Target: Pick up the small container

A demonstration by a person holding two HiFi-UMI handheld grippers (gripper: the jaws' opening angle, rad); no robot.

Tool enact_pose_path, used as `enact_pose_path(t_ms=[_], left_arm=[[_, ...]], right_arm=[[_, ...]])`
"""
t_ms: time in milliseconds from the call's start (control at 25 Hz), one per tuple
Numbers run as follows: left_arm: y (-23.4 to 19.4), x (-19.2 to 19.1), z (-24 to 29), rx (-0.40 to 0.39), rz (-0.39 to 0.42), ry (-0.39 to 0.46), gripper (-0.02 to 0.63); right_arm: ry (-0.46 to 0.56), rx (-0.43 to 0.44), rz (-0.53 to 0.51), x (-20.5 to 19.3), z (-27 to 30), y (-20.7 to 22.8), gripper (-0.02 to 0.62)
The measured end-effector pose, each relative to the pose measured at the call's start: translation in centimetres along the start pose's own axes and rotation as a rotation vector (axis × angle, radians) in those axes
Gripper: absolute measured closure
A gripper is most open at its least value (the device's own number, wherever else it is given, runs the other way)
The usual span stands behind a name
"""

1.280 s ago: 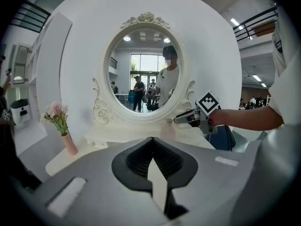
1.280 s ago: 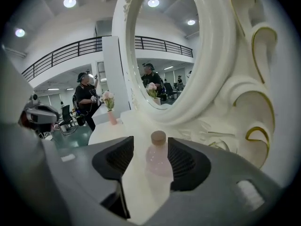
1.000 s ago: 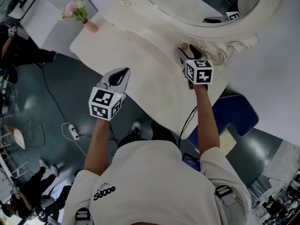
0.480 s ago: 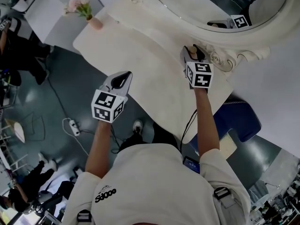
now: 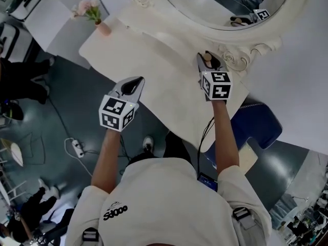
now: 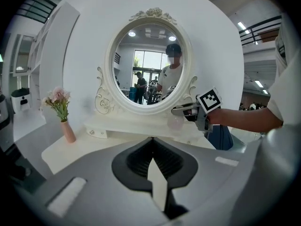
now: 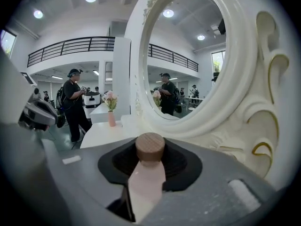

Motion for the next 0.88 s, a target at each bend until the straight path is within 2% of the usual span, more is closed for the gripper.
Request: enact_pose_path(t_ms=[280,880], left_arm=[[1.5,0.6,-3.0,-0.036,0.074,0.083,0.586],[4.8,1.5,-11.4,-0.072,0.256,0.245,0.586]], right_arm=[[0.048,-0.046,-0.013,-0.3,-7.6,-3.5,0.471],[0.134,-0.121,-0.002,-3.3,-22.7,-13.7,0.471]])
Point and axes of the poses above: the fingertips, and each gripper's own axes: z forward along the fingers, y to its right, x out of its top, the point moved 4 cm from there along -z, backward along the fingers, and after that the axes turned 15 degrees about -y, right-handed, at the moved point
